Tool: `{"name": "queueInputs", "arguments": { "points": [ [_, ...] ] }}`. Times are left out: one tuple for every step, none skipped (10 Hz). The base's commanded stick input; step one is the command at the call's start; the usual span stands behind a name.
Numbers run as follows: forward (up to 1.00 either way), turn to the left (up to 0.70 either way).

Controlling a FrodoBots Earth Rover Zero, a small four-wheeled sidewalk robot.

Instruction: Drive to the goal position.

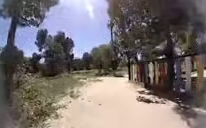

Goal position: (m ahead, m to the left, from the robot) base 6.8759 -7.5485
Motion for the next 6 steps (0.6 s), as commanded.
{"name": "queueInputs", "arguments": {
  "points": [
    [0.85,0.00],
    [0.85,0.00],
    [0.85,0.00],
    [0.85,0.00],
    [0.85,0.00],
    [0.85,0.00]
  ]
}}
